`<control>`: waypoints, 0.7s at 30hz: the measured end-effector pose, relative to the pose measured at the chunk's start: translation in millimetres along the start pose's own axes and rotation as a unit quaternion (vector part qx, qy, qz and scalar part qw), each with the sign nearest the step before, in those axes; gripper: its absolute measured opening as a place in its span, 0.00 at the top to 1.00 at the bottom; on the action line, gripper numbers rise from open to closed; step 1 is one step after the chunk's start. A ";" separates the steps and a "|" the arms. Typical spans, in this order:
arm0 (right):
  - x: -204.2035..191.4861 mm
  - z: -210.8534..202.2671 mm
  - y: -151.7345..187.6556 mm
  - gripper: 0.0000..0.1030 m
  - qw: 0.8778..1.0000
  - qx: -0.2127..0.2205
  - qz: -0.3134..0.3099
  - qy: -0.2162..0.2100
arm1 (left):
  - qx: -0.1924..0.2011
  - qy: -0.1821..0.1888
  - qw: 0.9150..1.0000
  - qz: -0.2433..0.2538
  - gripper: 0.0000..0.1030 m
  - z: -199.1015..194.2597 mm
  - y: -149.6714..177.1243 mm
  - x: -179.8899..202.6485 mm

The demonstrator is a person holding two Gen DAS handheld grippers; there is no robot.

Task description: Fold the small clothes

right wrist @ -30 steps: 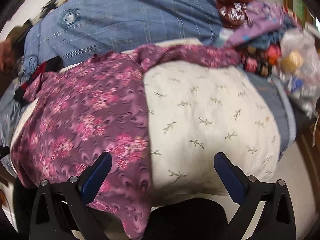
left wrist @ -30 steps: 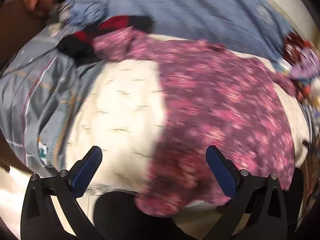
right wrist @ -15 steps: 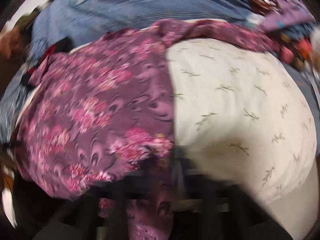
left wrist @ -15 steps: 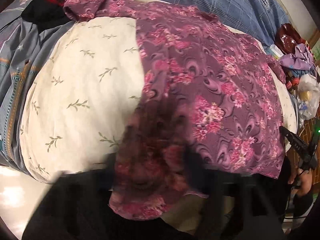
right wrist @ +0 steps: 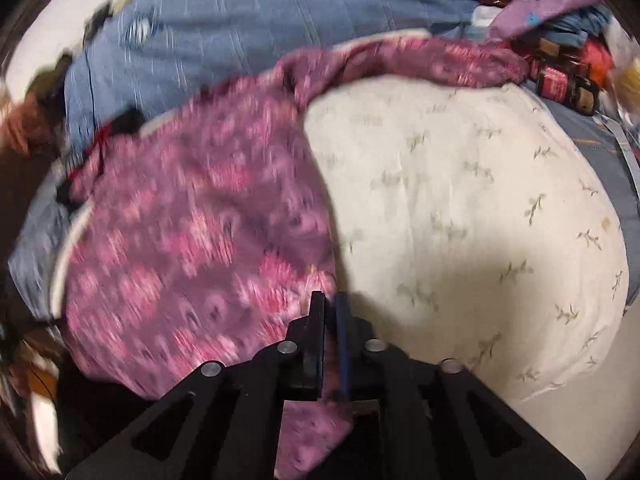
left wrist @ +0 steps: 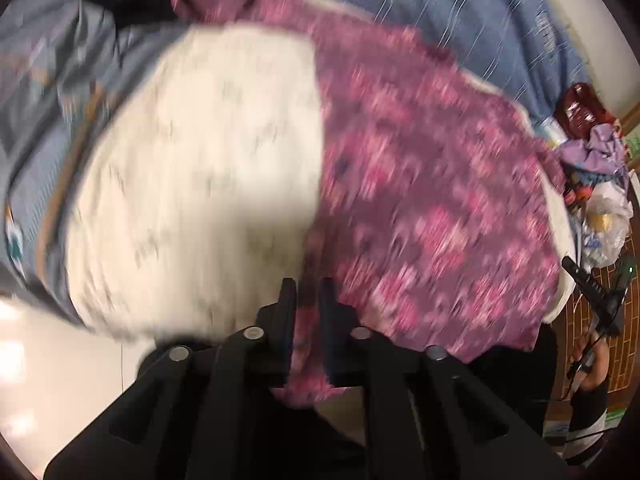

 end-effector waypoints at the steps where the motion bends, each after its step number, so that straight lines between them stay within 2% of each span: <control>1: -0.4 -0.9 -11.7 0.82 1.000 0.014 0.014 -0.016 | 0.010 0.007 1.000 0.002 0.62 -2.4 -10.5 4.4; 2: -2.3 0.9 -25.4 0.76 0.999 0.027 0.027 -0.030 | 0.018 0.008 1.000 0.000 0.53 -4.6 -19.8 9.3; 3: -5.7 5.8 -34.9 0.62 0.998 0.034 0.031 -0.036 | 0.028 0.009 1.000 -0.001 0.47 -3.8 -32.6 17.6; 4: -8.7 14.4 -47.2 0.50 0.998 0.037 0.029 -0.040 | 0.034 0.009 0.999 0.000 0.47 -2.1 -42.5 26.2; 5: -9.7 22.3 -56.7 0.48 0.998 0.036 0.024 -0.039 | 0.032 0.009 0.999 0.004 0.47 3.1 -53.2 39.2; 9: -13.4 80.7 -84.7 0.51 0.999 0.015 0.024 -0.016 | 0.018 0.013 1.000 0.013 0.47 23.5 -75.5 74.4; 11: -15.0 101.4 -88.1 0.80 1.000 0.004 0.010 -0.008 | 0.012 -0.016 1.000 0.024 0.47 35.6 -78.9 83.9; 12: -13.4 109.5 -88.0 0.89 1.000 -0.006 0.001 0.013 | 0.008 -0.029 0.999 0.028 0.47 41.4 -78.7 86.3; 14: -11.7 105.6 -89.0 0.89 1.000 0.001 0.005 -0.001 | -0.006 -0.043 0.998 0.038 0.47 52.5 -77.3 88.0; 16: -2.2 93.1 -97.0 0.87 0.999 0.012 0.036 -0.035 | -0.002 -0.040 0.998 0.049 0.47 49.2 -77.7 89.2; 18: 28.7 64.1 -114.3 0.86 0.994 0.057 0.080 -0.040 | -0.002 -0.030 0.998 0.052 0.47 44.9 -82.2 91.2; 21: 92.4 27.6 -148.1 0.73 0.979 0.118 0.163 -0.022 | 0.005 -0.006 0.999 0.042 0.47 41.3 -99.0 102.4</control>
Point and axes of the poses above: each gripper's, at about its wrist camera, not at the fingertips, and z roughly the way its jaws point, x to its right, y to its underside, the point moved 6 cm from there along z, roughly the way its jaws point, and after that the axes turned 13 degrees about -y, right-handed, at the moved point
